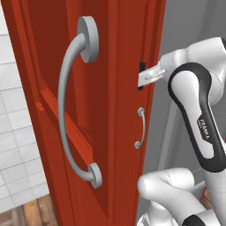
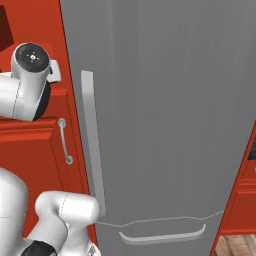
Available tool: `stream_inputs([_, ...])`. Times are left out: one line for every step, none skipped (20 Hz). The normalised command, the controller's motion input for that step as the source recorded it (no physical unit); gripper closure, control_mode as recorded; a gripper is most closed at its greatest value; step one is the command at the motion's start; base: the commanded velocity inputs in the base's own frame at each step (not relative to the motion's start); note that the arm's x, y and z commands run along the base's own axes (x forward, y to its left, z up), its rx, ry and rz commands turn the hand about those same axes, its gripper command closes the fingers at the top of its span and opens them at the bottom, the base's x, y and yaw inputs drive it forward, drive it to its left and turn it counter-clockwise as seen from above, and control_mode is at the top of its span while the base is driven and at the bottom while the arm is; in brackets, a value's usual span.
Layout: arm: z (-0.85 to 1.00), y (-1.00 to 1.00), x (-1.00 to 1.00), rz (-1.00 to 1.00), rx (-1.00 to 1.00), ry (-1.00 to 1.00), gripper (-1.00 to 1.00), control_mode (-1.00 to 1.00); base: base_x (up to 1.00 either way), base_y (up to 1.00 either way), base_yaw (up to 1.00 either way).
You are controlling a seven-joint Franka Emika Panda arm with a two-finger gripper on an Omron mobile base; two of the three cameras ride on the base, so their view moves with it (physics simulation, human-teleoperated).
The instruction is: There are various items on the counter. Only move the condiments/shakers into the cabinet.
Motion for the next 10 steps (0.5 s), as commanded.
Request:
stream_inputs([0.00, 0.61, 0.14, -0.04, 0.00, 0.00, 1.00, -1.00, 0.00, 0.00, 0.00])
stream_inputs([0.00, 0.47, 0.23, -0.05, 0.00, 0.00, 1.00, -1.00, 0.00, 0.00, 0.00])
stream_inputs([0.00, 0.34, 0.36, -0.05, 0.00, 0.00, 1.00, -1.00, 0.00, 0.00, 0.00])
stream_inputs([0.00, 0.26, 0.45, -0.06, 0.00, 0.00, 1.00, -1.00, 0.00, 0.00, 0.00])
stream_inputs([0.00, 0.17, 0.44, -0.06, 0.00, 0.00, 1.00, -1.00, 0.00, 0.00, 0.00])
stream_inputs([0.00, 0.11, 0.50, -0.06, 0.00, 0.00, 1.00, -1.00, 0.00, 0.00, 0.00])
stream_inputs([0.00, 0.04, 0.53, -0.06, 0.00, 0.00, 1.00, -1.00, 0.00, 0.00, 0.00])
stream_inputs([0.09, 0.00, 0.59, -0.05, 0.00, 0.00, 1.00, -1.00, 0.00, 0.00, 0.00])
stream_inputs([0.14, 0.00, 0.59, -0.04, 0.00, 0.01, 1.00, -1.00, 0.00, 0.00, 0.00])
stream_inputs([0.16, 0.00, 0.56, -0.03, 0.00, 0.01, 1.00, -1.00, 0.00, 0.00, 0.00])
